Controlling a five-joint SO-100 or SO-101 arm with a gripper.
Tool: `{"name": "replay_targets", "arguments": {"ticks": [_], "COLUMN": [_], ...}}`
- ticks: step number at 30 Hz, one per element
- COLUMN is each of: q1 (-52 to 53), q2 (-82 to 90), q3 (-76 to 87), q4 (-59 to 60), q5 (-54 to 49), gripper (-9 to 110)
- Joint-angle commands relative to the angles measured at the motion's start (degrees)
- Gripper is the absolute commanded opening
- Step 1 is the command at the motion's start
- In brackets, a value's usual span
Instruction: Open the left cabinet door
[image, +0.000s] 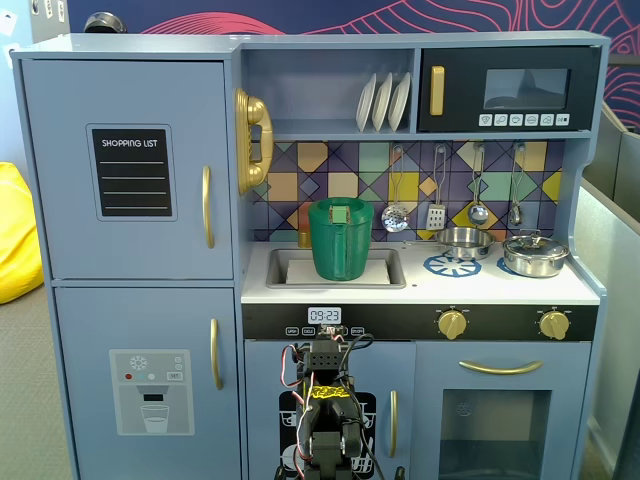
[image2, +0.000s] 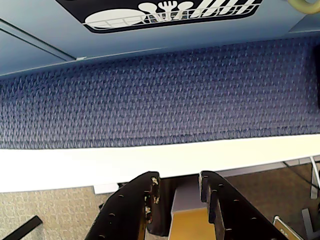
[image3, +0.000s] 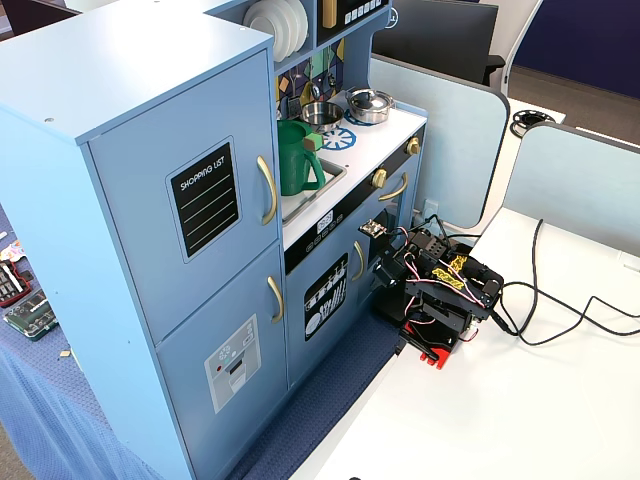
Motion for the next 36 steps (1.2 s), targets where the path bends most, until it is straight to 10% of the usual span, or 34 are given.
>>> {"name": "replay_targets", "arguments": {"ticks": [1,26,36], "q1": [-0.6,-8.2,-20.1], "q2": [-0.4,-0.4,-4.5], "q3": [0.1,0.1,-12.2], "q4": [10.8,10.6,-13.8], "q5": [-0.3,-3.6,3.6], "gripper": [1,1,0]}}
